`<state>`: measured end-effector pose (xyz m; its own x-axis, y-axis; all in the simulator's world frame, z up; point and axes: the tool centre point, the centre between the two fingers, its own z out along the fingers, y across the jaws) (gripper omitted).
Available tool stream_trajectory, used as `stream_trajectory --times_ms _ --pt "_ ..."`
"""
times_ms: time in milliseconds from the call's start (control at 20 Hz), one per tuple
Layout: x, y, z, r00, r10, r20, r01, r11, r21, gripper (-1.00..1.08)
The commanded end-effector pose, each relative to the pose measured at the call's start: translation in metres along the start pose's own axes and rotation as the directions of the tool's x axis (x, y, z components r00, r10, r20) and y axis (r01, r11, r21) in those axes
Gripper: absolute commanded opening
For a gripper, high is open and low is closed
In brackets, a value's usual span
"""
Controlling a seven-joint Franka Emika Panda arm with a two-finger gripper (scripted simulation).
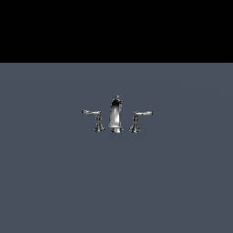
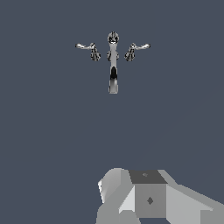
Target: Turn on the faucet by rotating a designated handle.
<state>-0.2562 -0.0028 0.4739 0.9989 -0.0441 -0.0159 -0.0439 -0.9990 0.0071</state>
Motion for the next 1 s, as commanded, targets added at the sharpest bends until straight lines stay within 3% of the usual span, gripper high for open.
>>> stream_trajectory --times_ms 0,450,950 --pt "0.0 0.0 0.0 1.0 0.0 0.0 0.0 1.0 0.0 -1.0" --pt "0.004 -0.01 0.01 0.999 0.042 0.0 -0.042 0.999 0.001 -1.0" --pt "0.02 -0.042 0.044 0.983 0.185 0.0 -0.185 0.983 0.003 -1.0"
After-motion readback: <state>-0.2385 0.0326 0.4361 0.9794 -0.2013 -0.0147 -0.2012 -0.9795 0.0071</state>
